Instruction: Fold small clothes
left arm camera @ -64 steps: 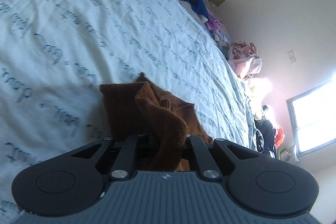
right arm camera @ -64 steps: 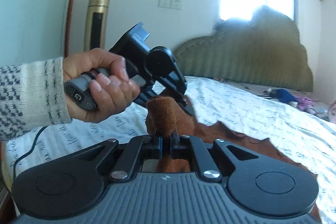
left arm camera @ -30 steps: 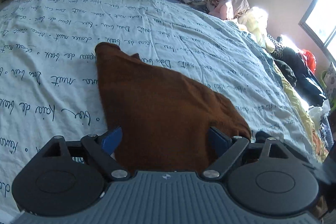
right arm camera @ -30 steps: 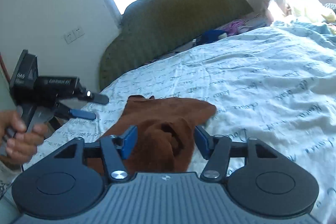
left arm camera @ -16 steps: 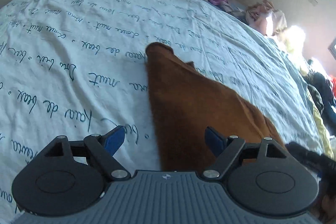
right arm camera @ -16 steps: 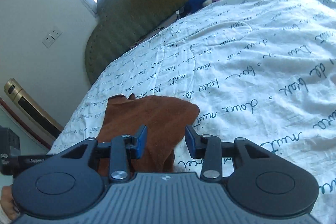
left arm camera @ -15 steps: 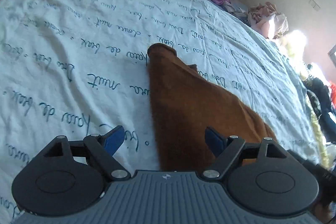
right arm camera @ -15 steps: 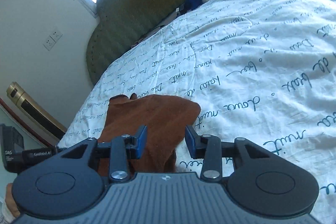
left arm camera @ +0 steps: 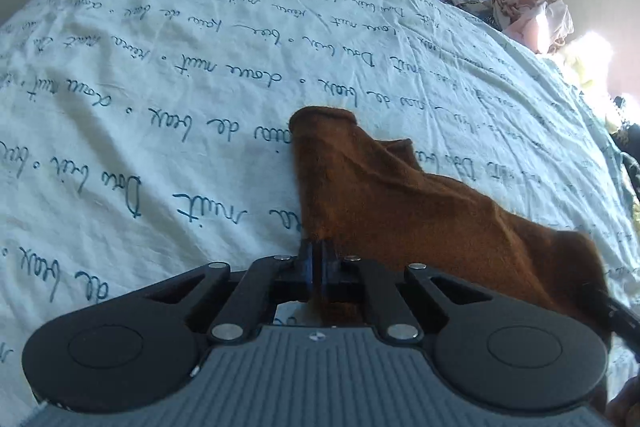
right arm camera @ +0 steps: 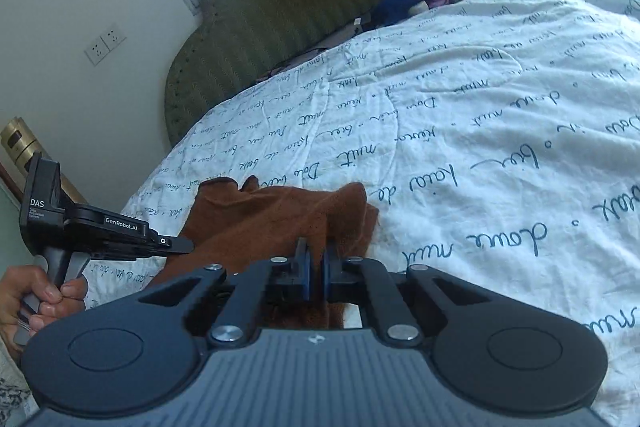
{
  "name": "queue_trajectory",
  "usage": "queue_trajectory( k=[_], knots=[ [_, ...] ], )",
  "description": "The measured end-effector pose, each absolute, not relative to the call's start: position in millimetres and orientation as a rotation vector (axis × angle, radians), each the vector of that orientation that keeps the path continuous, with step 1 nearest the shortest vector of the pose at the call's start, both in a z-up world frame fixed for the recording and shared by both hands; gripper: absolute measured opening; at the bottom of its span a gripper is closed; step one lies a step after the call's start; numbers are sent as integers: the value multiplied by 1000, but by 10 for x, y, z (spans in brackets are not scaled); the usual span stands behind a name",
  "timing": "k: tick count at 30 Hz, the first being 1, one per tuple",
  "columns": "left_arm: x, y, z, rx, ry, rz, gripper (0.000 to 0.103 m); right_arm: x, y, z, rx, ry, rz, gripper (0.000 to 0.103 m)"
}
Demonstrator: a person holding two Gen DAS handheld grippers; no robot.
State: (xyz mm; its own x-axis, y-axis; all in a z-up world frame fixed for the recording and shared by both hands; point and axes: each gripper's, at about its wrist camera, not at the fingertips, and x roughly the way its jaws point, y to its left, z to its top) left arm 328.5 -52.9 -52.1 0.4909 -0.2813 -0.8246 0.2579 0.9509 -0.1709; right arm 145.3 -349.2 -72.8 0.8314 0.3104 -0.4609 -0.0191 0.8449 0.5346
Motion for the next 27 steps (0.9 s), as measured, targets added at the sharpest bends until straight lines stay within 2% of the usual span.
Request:
queue_trajectory(
  k=[1,5,6,7,9,10,11,12,13,14,17,22,25,27],
  knots=[
    [3286,-508,-546,-8,1004,-317,1,1466,-3491,-716,542,558,193,5],
    [3307,-310,-649,-16,1022,-288,1,1708,-3568,-959,542,677,184,12],
    [3255,-249,-581,-38,1016,-295,1,1724,-3623,-1042,581,699,190,28],
    [3169,-200,-485,-59,996,-314,0,1693,-3689,-1064,605,697,174,38],
    [2976,-160,-317,-123,992,-410,1,1569,-3816,-1014,640,653,183,72],
    [2866,-156,-259,-146,1007,-443,11,1491,-3888,-983,667,638,182,80],
    [2773,-171,-233,-155,1023,-479,34,1431,-3948,-968,690,629,187,89],
    [2697,-197,-232,-148,1037,-520,50,1382,-4012,-970,721,625,207,90],
    [2628,-216,-265,-146,1048,-542,77,1365,-4066,-996,757,634,238,90],
    [2586,-209,-321,-164,1061,-540,91,1368,-4109,-1036,796,651,271,90],
    [2585,-177,-573,-286,1151,-578,90,1387,-4154,-1131,863,687,332,90],
    [2653,-20,-939,-652,1247,-652,102,1375,-4066,-1182,854,735,439,90],
    [2729,11,-1078,-819,1292,-681,102,1389,-3970,-1165,839,749,516,90],
    [2750,-52,-1062,-799,1297,-672,99,1485,-3872,-1205,854,774,595,90]
  ],
)
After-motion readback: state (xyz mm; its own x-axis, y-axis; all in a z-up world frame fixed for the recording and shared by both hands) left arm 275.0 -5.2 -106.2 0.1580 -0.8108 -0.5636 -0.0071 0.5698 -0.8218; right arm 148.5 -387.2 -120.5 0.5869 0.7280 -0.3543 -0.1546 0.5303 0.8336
